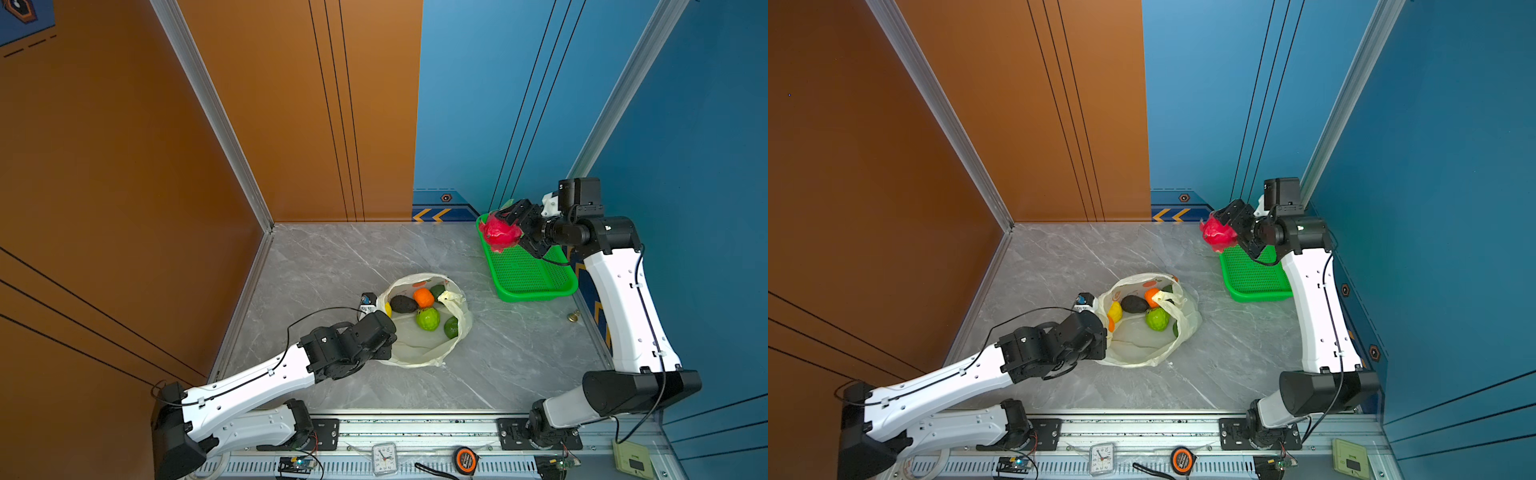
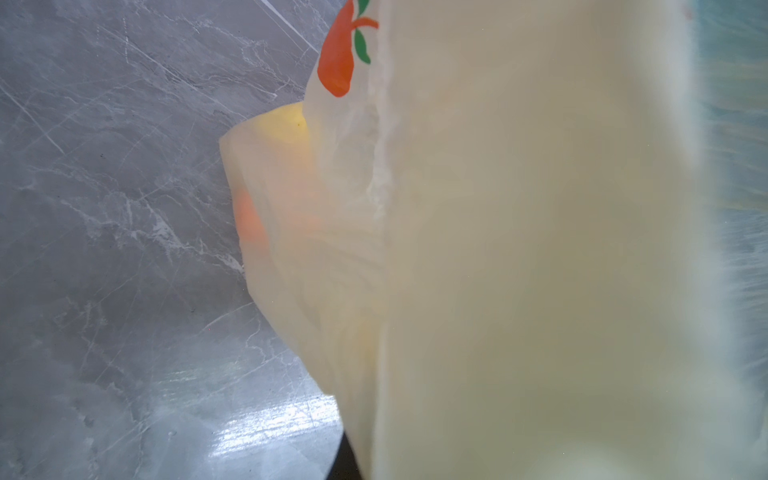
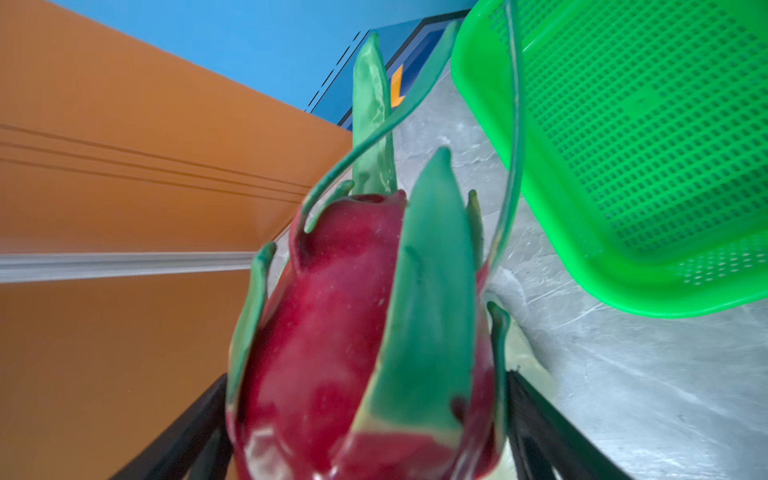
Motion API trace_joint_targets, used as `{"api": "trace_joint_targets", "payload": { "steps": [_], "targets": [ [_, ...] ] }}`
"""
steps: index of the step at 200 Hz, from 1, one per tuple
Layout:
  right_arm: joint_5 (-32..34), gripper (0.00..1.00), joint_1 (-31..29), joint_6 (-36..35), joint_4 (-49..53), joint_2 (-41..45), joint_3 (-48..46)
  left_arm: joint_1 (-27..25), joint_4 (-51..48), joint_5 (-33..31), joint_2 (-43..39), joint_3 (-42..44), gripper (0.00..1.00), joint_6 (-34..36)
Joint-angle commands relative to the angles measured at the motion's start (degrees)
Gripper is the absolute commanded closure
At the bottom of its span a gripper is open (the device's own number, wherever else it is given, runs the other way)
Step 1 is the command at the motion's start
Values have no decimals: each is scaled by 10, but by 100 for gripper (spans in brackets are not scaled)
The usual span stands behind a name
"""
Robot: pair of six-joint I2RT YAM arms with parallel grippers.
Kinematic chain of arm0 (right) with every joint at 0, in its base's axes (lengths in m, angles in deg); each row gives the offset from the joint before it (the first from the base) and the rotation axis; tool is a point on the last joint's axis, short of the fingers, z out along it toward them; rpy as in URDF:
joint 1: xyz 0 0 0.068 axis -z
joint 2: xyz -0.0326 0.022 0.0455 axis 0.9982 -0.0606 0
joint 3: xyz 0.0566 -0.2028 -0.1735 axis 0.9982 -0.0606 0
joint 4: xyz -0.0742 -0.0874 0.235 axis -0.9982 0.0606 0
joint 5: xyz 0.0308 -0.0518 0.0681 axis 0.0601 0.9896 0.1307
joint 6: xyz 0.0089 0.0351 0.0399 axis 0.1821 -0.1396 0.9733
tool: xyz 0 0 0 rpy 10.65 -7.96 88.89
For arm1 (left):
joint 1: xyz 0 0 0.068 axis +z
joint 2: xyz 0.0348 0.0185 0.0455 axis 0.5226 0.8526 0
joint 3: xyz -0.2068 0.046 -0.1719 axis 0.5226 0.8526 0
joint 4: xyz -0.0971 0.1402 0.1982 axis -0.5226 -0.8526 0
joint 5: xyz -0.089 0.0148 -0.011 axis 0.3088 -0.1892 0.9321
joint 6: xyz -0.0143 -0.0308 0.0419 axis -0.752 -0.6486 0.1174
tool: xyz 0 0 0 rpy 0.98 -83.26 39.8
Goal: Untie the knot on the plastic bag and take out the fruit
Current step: 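Lower the dragon fruit into the green basket and open the right gripper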
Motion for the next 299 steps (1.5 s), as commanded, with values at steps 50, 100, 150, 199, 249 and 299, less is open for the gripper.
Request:
{"api": "trace_joint_targets", "payload": {
  "steps": [50, 100, 150, 199, 249, 299],
  "targets": [
    [24, 94, 87, -59, -47, -99, 9, -8, -15, -9, 16, -26, 100, -13],
    [55, 93, 103, -71, -69, -217, 43, -16, -15, -17, 26, -39, 100, -23],
    [77, 93, 105, -67, -71, -318, 101, -22, -18, -25, 43, -52, 100, -32],
    [72, 84, 103, -52, -72, -394, 135, -23, -24, -32, 50, -59, 100, -35],
    [85, 31, 103, -57, -73, -397, 138, -19, -29, -34, 49, -63, 100, -35],
    [91, 12, 100, -61, -59, -371, 127, -16, -29, -36, 45, -60, 100, -34]
  ]
}}
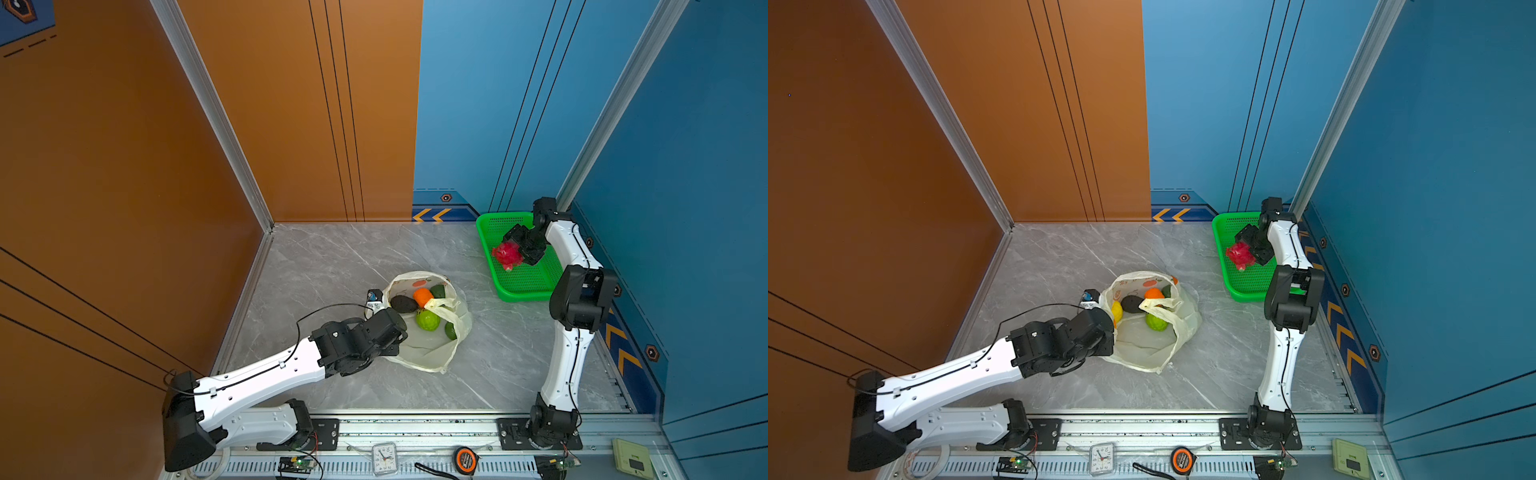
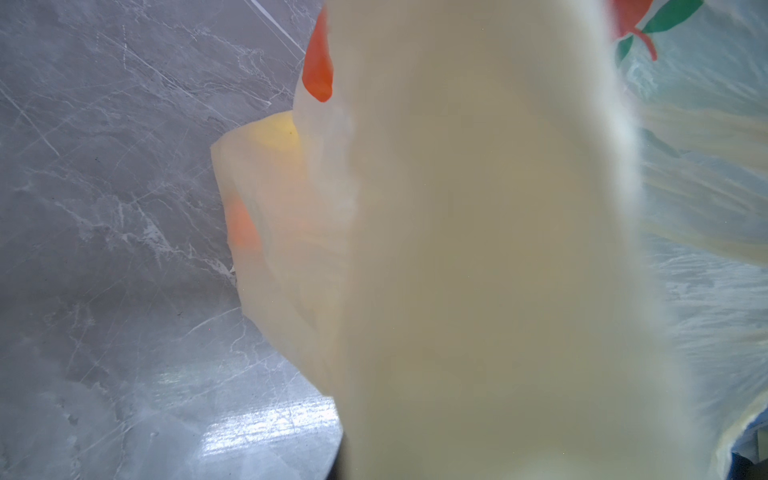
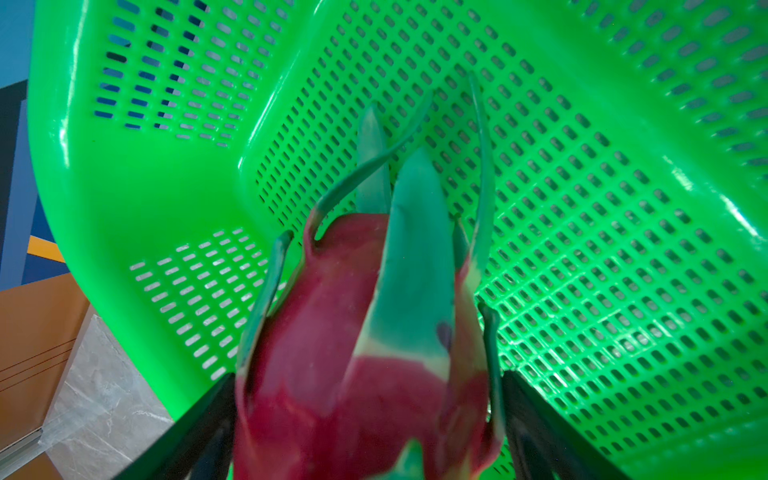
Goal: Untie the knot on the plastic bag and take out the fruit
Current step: 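Lower the dragon fruit into the green basket and open the right gripper, then raise the right gripper from the basket and move it back over the bag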
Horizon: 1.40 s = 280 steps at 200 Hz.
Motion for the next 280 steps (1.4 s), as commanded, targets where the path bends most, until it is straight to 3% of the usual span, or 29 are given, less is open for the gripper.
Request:
{"api": "trace_joint_targets", "payload": {
  "steps": [1, 42, 81, 152, 210, 280],
  "targets": [
    [13, 12, -1, -3, -1, 45, 12, 3, -15, -14, -3, -14, 100, -3],
    [20, 0, -4, -4, 11, 81, -11, 5, -15, -13, -10, -8, 100, 0],
    [17, 0, -6, -10, 19, 98, -31, 5, -15, -13, -16, -4, 100, 2],
    [-25, 0, -70, -71, 53, 246, -69, 7, -16, -10, -24, -3, 100, 14],
    [-69, 0, -214, -104, 140, 353, -64, 11, -16, -14, -35, 1, 100, 21],
    [-38, 0, -444, 9, 152, 393, -18, 10, -14, -6, -36, -4, 100, 30]
  ]
}}
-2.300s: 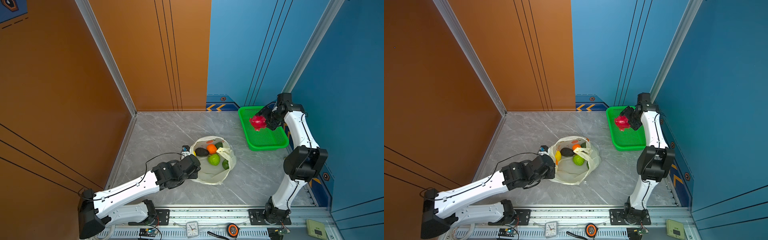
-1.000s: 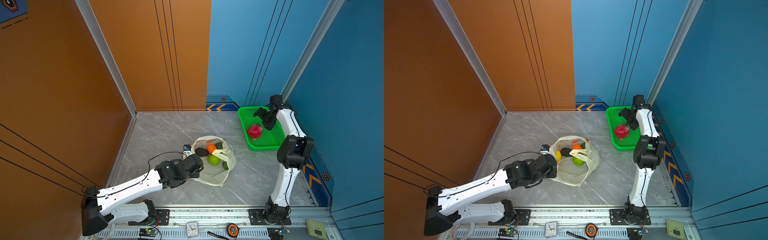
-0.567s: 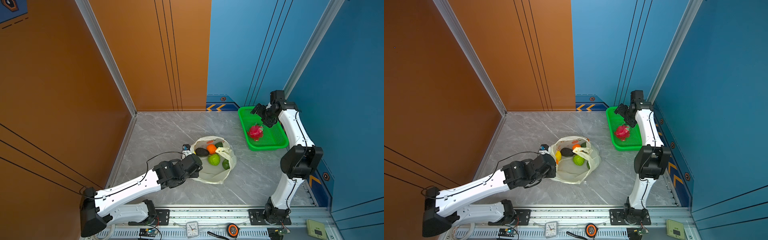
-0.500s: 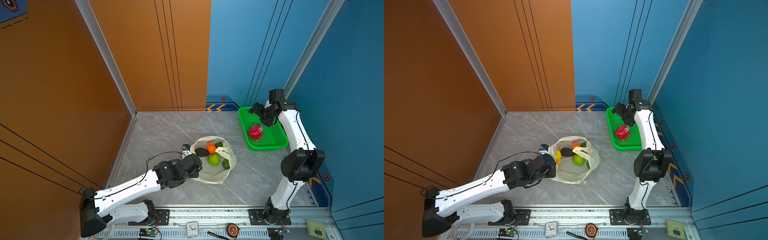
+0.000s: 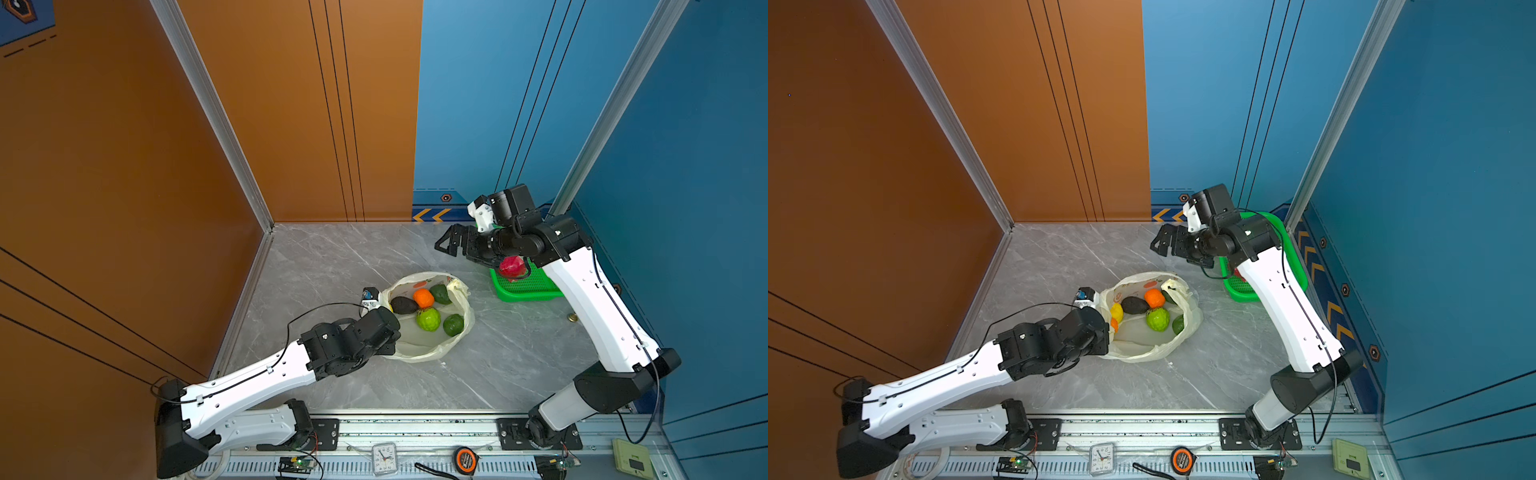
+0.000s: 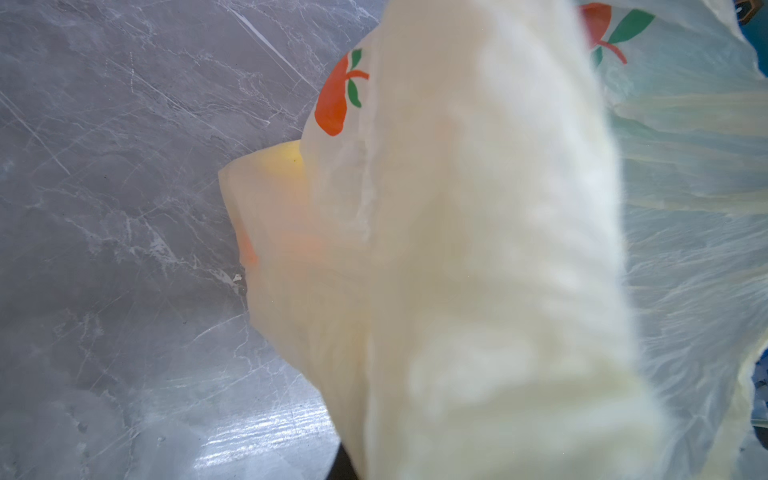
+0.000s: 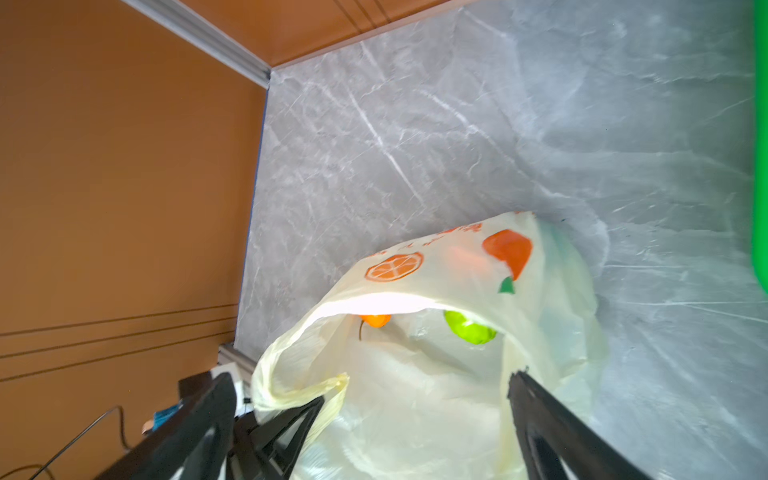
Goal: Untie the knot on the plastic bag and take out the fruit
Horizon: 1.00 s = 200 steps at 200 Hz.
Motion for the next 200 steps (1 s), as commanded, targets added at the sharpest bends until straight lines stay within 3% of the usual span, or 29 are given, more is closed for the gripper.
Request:
{"api": "trace_joint_targets", "payload": {
  "steps": [1, 47, 104, 137, 200],
  "targets": [
    [23, 0, -53, 55, 22, 5, 32, 3, -12, -6, -2, -4, 100, 13],
    [62, 6, -143, 112, 13, -5, 35, 1, -11, -12, -2, -4, 100, 15],
    [115, 13, -202, 137, 48, -51, 45, -1, -11, -17, -11, 0, 100, 13],
    [175, 16, -218, 116, 87, -64, 31, -1, -11, -18, -14, 3, 100, 10],
    [214, 17, -217, 22, 84, -47, -102, 3, -11, -15, -12, 3, 100, 10]
  ]
}}
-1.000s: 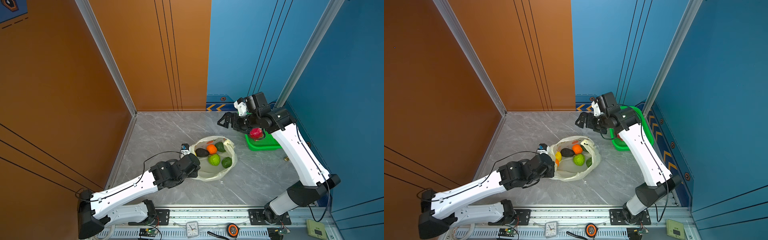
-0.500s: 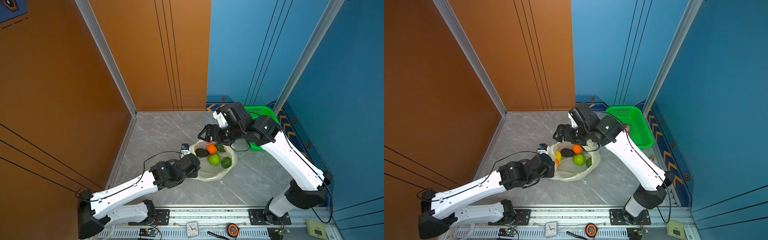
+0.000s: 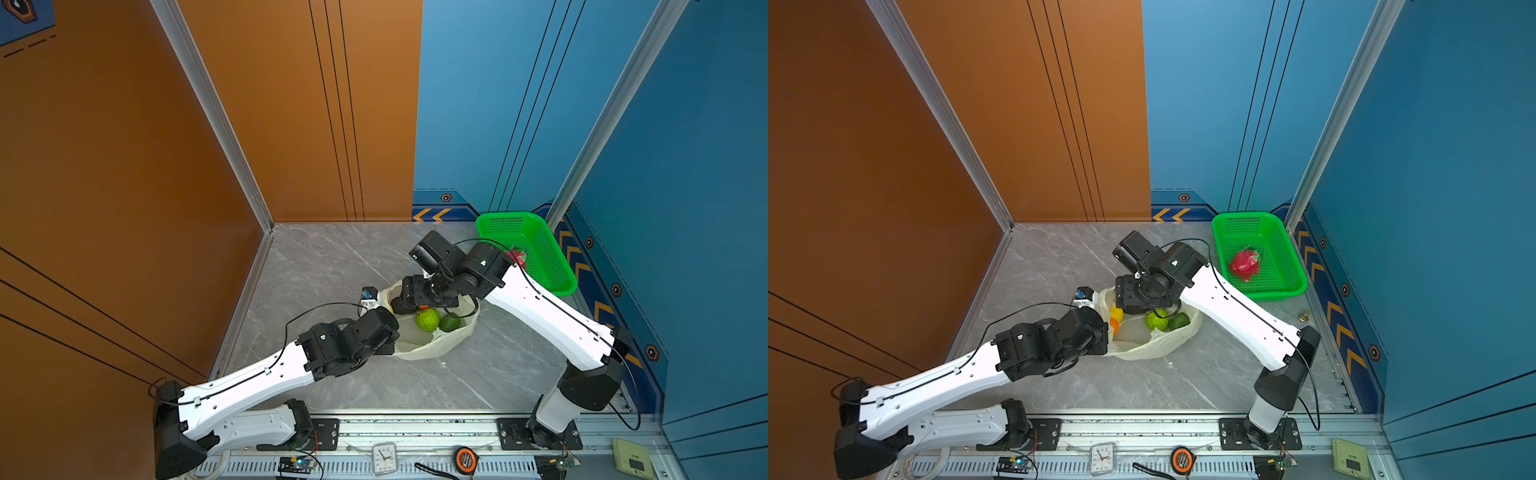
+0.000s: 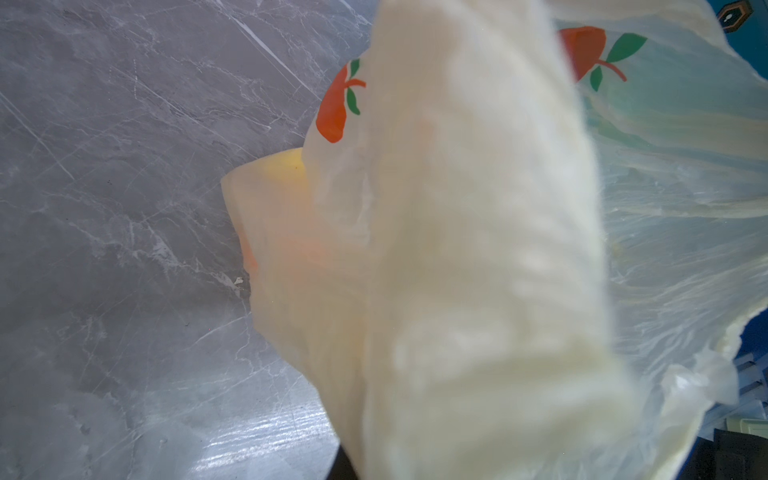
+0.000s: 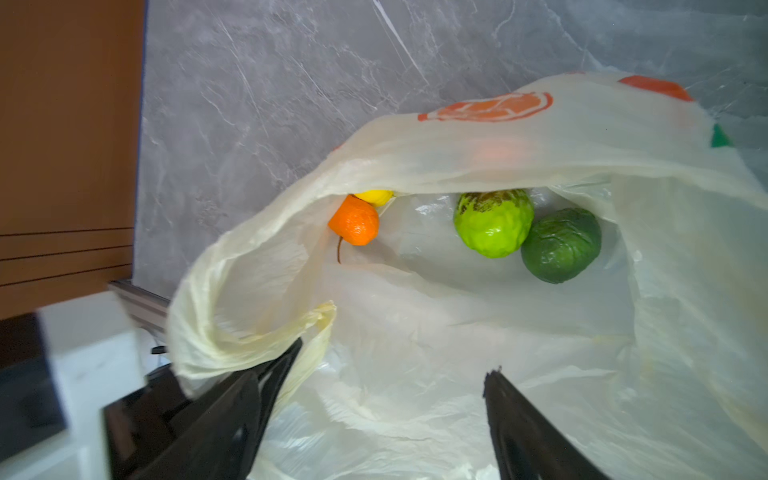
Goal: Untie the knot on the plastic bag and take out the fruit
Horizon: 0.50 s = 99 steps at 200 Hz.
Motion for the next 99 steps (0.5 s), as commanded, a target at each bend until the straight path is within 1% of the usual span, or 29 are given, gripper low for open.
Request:
{"api": "trace_joint_targets", "payload": {
  "steps": [1, 16, 38, 71, 99],
  "targets": [
    [38, 17, 0, -57, 25, 17, -41, 3, -11, -11, -5, 3, 100, 7],
    [56, 17, 1, -80, 30, 26, -74, 5, -11, -10, -3, 1, 100, 6],
    [79, 16, 3, -122, 46, 33, -97, 7, -11, -9, -2, 1, 100, 6],
    [53, 16, -2, -171, 48, 23, -101, 10, -6, -6, 0, 1, 100, 5],
    [41, 17, -10, -182, 42, 4, -104, 11, -1, -7, 5, -2, 100, 5]
  ]
}}
